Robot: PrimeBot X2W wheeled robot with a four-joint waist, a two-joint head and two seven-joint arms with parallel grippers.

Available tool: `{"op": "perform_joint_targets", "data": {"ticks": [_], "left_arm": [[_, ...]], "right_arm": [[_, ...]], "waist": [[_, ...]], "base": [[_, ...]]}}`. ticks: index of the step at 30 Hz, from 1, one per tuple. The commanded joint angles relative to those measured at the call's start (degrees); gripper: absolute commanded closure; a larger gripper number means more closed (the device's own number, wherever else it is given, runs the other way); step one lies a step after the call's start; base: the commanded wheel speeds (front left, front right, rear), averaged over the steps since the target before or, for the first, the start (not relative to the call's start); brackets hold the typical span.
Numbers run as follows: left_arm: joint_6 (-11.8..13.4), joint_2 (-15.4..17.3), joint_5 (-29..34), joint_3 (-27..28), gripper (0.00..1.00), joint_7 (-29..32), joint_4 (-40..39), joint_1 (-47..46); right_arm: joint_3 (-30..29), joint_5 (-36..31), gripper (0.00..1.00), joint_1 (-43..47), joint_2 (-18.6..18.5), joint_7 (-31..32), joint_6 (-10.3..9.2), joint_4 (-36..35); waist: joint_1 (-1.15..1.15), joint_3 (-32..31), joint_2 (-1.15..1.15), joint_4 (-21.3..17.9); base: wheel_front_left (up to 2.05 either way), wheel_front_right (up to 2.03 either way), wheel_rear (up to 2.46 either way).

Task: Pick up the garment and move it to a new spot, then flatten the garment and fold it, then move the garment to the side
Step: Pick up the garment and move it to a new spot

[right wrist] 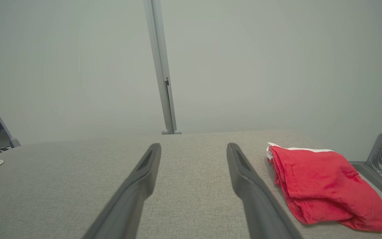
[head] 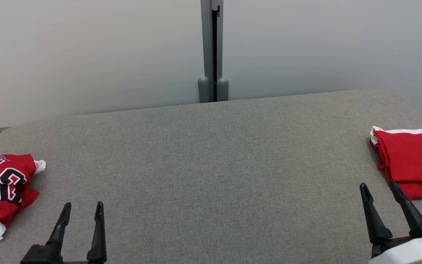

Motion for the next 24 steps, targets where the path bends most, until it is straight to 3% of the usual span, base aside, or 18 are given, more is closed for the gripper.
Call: {"op": "perform_joint_targets", "data": {"ticks": [1, 11, 24], "left_arm": [[0.4, 0.5, -0.3, 0.3, 0.00, 0.0, -0.3, 0.1], [1.0, 0.8, 0.3, -0.2, 0.00, 0.8, -1.3, -1.3], [-0.3, 0.7, 0.9, -1.7, 0.00, -0.1, 1.9, -7.7]], "right_arm": [[0.0, -0.1, 0.00, 0.3, 0.0, -0.2, -0.10, -0.5], [-0.8, -0.4, 0.00, 1.2, 0.6, -0.6, -0.10, -1.0], [-0.3, -0.9, 0.00, 1.6, 2.4, -0.4, -0.07, -2.9]], "waist": [[0.00, 0.0, 0.00, 0.1], [0.00, 0.3, 0.00, 2.7], [0.00, 0.3, 0.00, 20.3]], "base": [[0.00, 0.00, 0.00], [0.00, 0.00, 0.00], [0.00, 0.00, 0.00]]}}
